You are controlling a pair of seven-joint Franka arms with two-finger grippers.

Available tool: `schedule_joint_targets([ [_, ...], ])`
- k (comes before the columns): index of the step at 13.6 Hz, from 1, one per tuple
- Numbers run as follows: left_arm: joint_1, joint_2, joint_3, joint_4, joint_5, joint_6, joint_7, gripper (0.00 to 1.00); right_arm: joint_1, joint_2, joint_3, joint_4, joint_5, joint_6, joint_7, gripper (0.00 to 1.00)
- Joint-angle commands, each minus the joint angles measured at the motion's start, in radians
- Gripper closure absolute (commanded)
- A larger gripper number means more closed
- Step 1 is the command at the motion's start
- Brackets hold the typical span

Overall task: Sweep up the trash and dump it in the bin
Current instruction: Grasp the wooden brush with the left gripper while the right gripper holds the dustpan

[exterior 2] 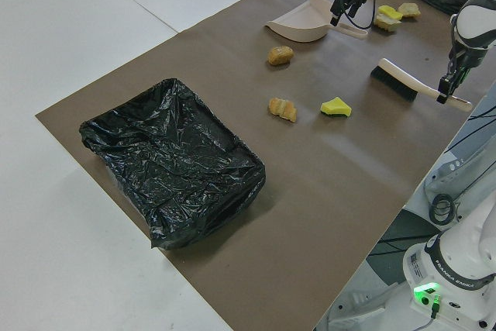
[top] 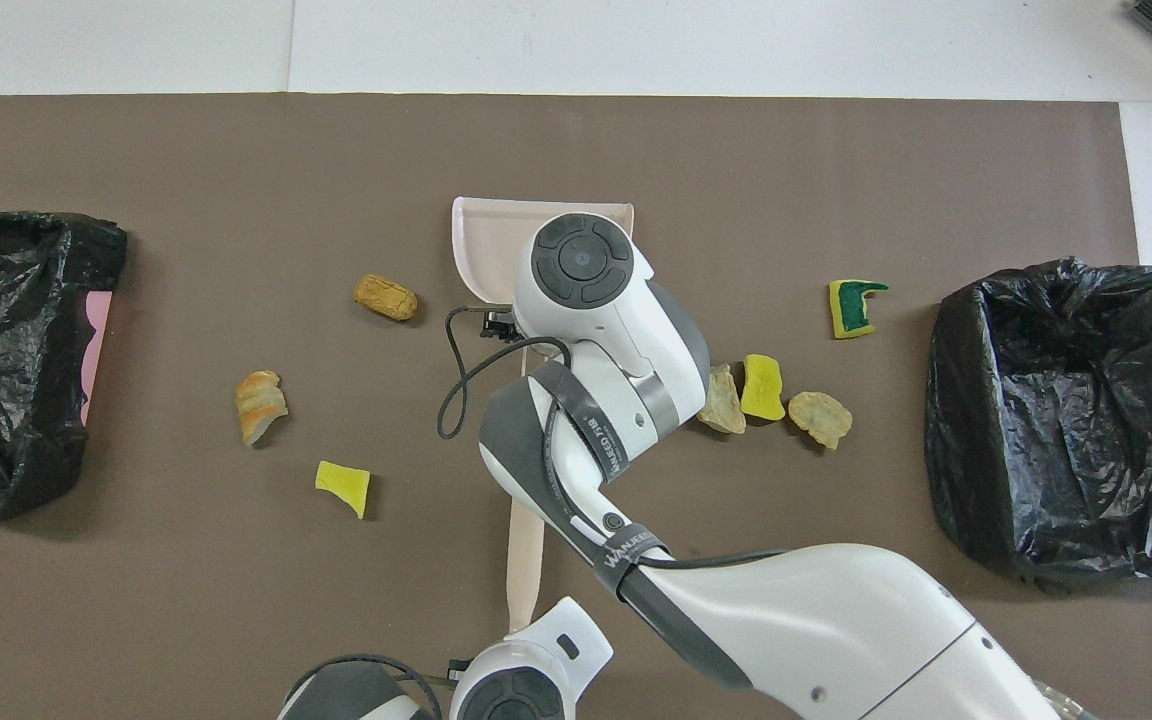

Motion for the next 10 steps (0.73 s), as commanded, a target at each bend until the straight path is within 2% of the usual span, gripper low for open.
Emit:
schedule_joint_targets([
  [1,0.024,-0.097,0.087,0.032,0.019,-0.170,0.010,1.00,-0.003,-0.011,0.010,-0.044,0.004,0.008,-0.010,0.17],
  [3,0.024,-0.161,0.187,0.032,0.045,-0.246,0.011,1.00,-0.003,-0.016,0.020,-0.061,0.008,-0.006,-0.011,0.25],
  [4,0.024,-0.172,0.222,0.032,0.092,-0.269,0.005,1.00,-0.005,-0.019,0.025,-0.069,0.008,-0.009,-0.013,0.38],
  [6,0.052,-0.174,0.255,0.018,0.113,-0.304,-0.016,1.00,-0.006,-0.019,0.028,-0.066,0.008,-0.010,-0.013,0.69],
  [7,0.078,-0.174,0.261,0.013,0.113,-0.303,-0.047,1.00,-0.009,-0.019,0.029,-0.058,0.008,-0.010,-0.011,0.79],
  [9,0.099,-0.168,0.316,-0.014,0.114,-0.288,-0.076,1.00,-0.012,-0.020,0.031,-0.057,0.008,-0.009,-0.011,0.80],
  [10,0.101,-0.163,0.353,-0.024,0.117,-0.288,-0.076,1.00,-0.012,-0.022,0.030,-0.057,0.008,-0.009,-0.010,0.69],
])
